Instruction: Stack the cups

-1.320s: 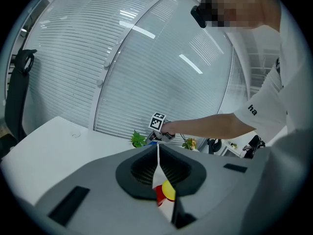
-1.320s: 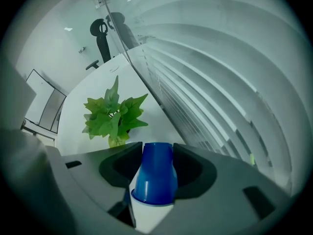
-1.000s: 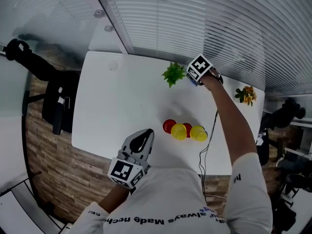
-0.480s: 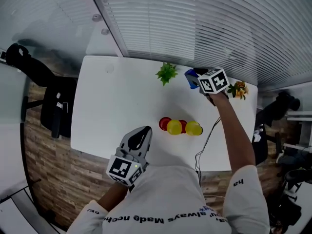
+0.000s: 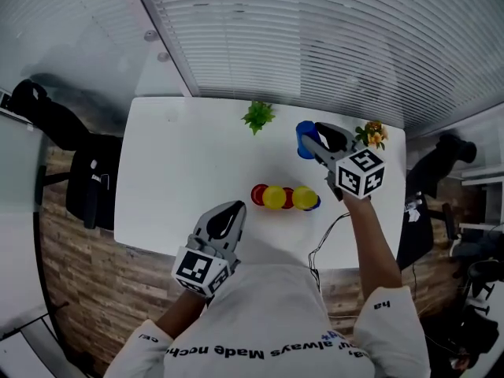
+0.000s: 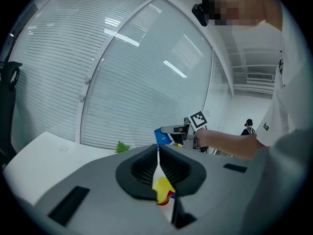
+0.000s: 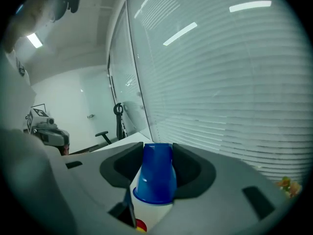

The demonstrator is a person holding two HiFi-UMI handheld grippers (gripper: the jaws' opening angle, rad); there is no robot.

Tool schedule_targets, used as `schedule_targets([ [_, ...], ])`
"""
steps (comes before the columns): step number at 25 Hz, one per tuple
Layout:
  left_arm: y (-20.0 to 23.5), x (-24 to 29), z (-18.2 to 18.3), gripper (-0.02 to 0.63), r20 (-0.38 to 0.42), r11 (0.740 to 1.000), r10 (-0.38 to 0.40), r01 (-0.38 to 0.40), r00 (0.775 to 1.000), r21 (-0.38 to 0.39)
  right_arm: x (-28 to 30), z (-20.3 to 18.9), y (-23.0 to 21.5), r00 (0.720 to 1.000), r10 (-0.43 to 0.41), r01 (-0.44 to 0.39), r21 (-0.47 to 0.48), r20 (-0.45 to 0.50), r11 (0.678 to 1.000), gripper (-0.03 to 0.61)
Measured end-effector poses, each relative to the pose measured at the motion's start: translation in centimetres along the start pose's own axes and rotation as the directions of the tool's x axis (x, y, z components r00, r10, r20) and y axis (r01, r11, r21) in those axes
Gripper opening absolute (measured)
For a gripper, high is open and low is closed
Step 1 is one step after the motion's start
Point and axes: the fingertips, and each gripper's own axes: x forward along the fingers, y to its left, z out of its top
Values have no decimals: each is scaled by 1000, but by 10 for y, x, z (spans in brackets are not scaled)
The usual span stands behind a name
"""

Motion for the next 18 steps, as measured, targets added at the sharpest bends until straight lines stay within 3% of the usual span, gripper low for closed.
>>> schedule_targets([
  [10,-19,0,3,29,3,998,-46,46,999,39,-57,-13,66,985,-12,8,22,172,1000,198],
  [18,-24,2,1,29,-12,997,-57,58,998,45,-70,-45,100,961,-104,111,-10,256,994,198],
])
